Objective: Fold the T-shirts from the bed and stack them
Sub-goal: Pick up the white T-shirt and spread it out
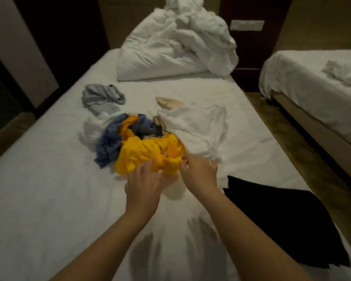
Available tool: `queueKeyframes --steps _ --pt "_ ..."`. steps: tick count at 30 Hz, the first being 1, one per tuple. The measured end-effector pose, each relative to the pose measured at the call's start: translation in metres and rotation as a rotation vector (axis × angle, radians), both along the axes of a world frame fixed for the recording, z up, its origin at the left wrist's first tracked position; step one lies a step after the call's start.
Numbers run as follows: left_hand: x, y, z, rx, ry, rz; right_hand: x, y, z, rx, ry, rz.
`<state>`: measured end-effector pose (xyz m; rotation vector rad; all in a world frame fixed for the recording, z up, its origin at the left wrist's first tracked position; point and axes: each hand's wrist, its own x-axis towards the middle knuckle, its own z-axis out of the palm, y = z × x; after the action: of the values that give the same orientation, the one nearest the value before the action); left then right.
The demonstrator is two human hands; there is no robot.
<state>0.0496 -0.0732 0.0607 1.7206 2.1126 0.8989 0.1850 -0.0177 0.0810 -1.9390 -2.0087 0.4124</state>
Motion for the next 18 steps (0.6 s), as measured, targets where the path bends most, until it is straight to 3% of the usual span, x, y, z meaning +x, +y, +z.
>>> queueKeyframes --steps 4,9,18 --pt "-0.047 0.021 -0.011 -0.069 0.133 0.004 -0.009 0.05 -0.03 -0.049 -0.024 -0.086" --pt "-0.061 0.064 -0.042 -0.145 0.221 -0.104 0.007 0.103 -0.065 -0.19 0.318 -0.363" --pt "-0.043 0.104 -0.065 -0.119 0.242 -0.189 0.001 0.143 -0.092 -0.093 0.143 -0.328"
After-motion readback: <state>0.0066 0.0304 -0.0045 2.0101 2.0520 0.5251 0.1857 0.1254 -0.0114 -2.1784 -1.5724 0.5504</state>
